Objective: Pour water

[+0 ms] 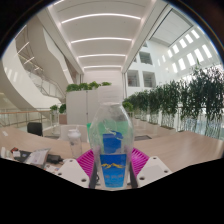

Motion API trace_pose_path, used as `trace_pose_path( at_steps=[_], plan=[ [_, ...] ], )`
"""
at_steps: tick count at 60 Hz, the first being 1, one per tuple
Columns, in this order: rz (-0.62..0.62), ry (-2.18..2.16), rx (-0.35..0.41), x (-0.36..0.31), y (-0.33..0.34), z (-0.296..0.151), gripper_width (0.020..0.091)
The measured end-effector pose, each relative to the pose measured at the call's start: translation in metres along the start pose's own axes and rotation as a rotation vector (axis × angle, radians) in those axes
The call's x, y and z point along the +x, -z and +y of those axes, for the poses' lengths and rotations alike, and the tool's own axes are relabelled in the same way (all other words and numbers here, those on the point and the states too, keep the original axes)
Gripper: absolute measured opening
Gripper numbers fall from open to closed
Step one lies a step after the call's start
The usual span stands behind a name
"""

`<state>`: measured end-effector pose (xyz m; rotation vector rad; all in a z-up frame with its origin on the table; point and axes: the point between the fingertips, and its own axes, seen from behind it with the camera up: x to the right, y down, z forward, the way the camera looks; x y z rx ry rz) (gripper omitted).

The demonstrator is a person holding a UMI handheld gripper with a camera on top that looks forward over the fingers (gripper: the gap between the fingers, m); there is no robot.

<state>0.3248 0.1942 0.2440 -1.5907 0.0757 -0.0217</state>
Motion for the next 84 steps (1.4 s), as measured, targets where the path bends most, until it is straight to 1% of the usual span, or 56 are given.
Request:
trace_pose_path(
  at_steps=[5,6,8,12,13,23,24,25,27,31,32,35,37,38,39,41,42,43,46,55,58,61,66,70,76,84],
  plan=[
    [0.028,0.041,-0.092,0.026,0.01,0.067,0.0473],
    [0.025,0.046,-0.097,0.038,0.008,0.091,0.0473],
    [0.026,0.053,-0.119,0.044,0.012,0.109,0.0473],
    [0.031,0.047,-0.159,0.054,0.013,0.143,0.0475],
    [0.037,0.04,-0.167,0.035,-0.005,0.13,0.0475],
    [0.046,0.01,-0.271,0.049,0.002,0.198,0.0477],
    [0.048,0.001,-0.257,0.054,0.003,0.197,0.0476],
    [0.053,-0.011,-0.247,0.039,-0.001,0.184,0.0474],
    [0.057,-0.024,-0.242,0.042,0.0,0.184,0.0476],
    [0.069,-0.02,-0.254,0.042,-0.001,0.186,0.0496],
    [0.069,-0.019,-0.256,0.051,0.002,0.186,0.0508],
    [0.073,-0.015,-0.281,0.041,0.004,0.186,0.0536],
    [0.086,-0.017,-0.312,0.04,0.008,0.189,0.0584],
    [0.09,-0.021,-0.329,0.039,0.01,0.19,0.0626],
    [0.09,-0.025,-0.34,0.045,0.016,0.195,0.0676],
    [0.088,-0.033,-0.359,0.041,0.024,0.193,0.0798],
    [0.086,-0.035,-0.365,0.038,0.028,0.191,0.0846],
    [0.081,-0.036,-0.37,0.034,0.033,0.189,0.0853],
    [0.083,-0.037,-0.372,0.032,0.05,0.185,0.0822],
    [0.124,-0.008,-0.393,0.017,0.118,0.163,0.0828],
    [0.161,0.0,-0.403,0.009,0.147,0.156,0.0829],
    [0.17,0.012,-0.416,-0.006,0.177,0.146,0.083],
    [0.19,0.009,-0.392,-0.038,0.225,0.119,0.0834],
    [0.193,0.004,-0.396,-0.066,0.261,0.103,0.0832],
    [0.235,0.014,-0.398,-0.097,0.314,0.077,0.0835],
    [0.252,0.041,-0.389,-0.142,0.367,0.05,0.0833]
  ],
)
